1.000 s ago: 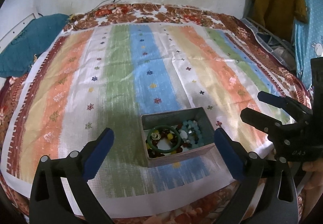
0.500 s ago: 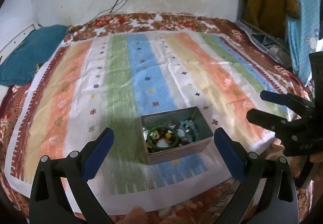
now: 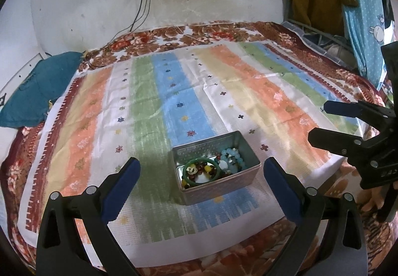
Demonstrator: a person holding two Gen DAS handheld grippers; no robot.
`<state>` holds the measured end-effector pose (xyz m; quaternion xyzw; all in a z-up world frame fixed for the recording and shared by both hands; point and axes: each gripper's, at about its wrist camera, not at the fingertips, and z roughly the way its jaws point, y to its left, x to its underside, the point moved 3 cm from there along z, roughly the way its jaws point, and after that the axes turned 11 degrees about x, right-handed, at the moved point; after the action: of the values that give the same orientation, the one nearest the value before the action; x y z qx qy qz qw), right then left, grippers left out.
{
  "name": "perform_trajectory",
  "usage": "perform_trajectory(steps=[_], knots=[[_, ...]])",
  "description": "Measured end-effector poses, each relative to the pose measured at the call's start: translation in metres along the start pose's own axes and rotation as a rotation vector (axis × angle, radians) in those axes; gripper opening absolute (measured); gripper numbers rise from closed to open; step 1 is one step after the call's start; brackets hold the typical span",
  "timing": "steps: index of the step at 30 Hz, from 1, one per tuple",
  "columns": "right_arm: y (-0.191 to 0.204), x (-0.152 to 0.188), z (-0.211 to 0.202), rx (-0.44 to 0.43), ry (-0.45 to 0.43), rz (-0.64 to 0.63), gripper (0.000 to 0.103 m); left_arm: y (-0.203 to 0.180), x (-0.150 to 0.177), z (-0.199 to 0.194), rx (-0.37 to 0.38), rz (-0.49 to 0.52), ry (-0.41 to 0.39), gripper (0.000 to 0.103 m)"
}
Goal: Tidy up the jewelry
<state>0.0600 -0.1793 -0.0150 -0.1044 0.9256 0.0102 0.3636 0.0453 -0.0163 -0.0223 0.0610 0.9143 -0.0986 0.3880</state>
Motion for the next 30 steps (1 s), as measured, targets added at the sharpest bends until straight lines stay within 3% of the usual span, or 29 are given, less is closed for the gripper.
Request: perform_trajectory(steps=[15,30], knots=[[-0.0005,0.0090,-0.0034,-0.038,0.031,0.002,0.096,-0.0015,0.0026,-0.0075,0.014,-0.012,-0.019,0.097],[0.0016,0.0100,-0.0064,0.019,0.006,-0.014,0.096,0.0005,0.0045,-0.0013,0.012,-0.021,-0.002,0.097]])
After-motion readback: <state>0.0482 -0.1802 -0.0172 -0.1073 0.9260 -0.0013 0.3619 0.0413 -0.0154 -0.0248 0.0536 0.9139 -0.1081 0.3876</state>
